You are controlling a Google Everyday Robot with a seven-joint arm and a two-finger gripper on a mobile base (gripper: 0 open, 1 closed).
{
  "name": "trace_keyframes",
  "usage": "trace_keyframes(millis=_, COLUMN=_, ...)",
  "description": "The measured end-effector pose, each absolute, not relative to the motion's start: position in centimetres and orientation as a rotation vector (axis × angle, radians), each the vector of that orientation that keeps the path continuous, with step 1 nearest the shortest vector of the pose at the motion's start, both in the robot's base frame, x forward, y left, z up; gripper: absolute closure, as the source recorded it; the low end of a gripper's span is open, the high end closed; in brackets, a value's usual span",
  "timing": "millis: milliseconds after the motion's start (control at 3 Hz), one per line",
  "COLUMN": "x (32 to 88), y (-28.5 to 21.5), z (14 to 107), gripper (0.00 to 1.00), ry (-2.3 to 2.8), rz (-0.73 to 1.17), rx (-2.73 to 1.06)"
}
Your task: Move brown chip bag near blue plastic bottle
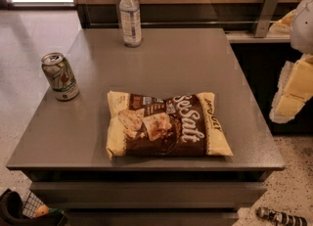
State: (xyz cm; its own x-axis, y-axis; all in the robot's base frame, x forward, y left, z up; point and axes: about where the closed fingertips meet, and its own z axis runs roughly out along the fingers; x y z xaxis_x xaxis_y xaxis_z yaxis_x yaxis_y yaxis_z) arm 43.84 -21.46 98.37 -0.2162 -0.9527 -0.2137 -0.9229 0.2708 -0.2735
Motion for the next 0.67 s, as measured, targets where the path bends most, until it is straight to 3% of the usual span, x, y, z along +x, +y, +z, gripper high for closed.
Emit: trace_keyframes(millis=667, x=44.14, y=-21.10, z=98.15, gripper=0.00, ry=2.208, rz=-0.115, rx=-1.718)
